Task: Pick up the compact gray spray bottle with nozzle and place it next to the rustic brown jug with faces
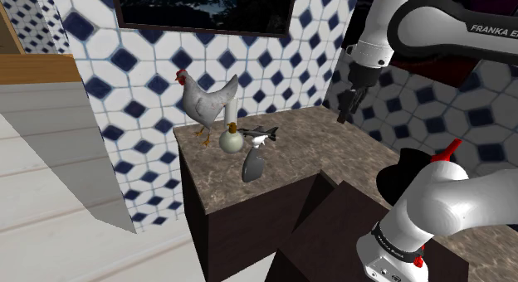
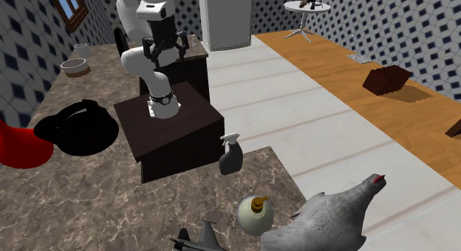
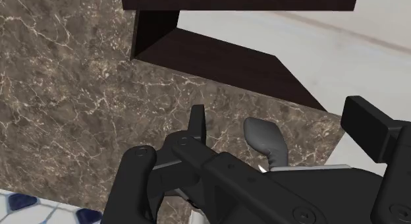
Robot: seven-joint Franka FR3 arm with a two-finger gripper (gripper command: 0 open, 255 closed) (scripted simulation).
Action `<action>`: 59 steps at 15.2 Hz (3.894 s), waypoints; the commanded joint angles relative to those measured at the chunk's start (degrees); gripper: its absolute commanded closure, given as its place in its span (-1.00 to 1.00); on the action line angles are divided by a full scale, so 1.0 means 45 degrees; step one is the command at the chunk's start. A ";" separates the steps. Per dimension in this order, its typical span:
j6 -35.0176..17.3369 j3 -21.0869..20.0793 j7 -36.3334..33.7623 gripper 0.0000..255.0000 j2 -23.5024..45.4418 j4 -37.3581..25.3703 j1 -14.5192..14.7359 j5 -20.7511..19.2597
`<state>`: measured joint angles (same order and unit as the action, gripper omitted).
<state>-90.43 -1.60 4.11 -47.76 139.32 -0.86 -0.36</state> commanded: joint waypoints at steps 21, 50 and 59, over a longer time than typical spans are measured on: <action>-1.1035 0.7422 1.4135 -1.00 0.6473 0.2369 0.5267 0.3221; -0.9724 0.7811 2.7149 1.00 1.5085 -0.2228 0.7483 1.4572; -0.9708 0.7882 2.6985 1.00 1.4917 -0.2191 0.7540 1.4387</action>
<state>-134.18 33.68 126.02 19.80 129.40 32.92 64.90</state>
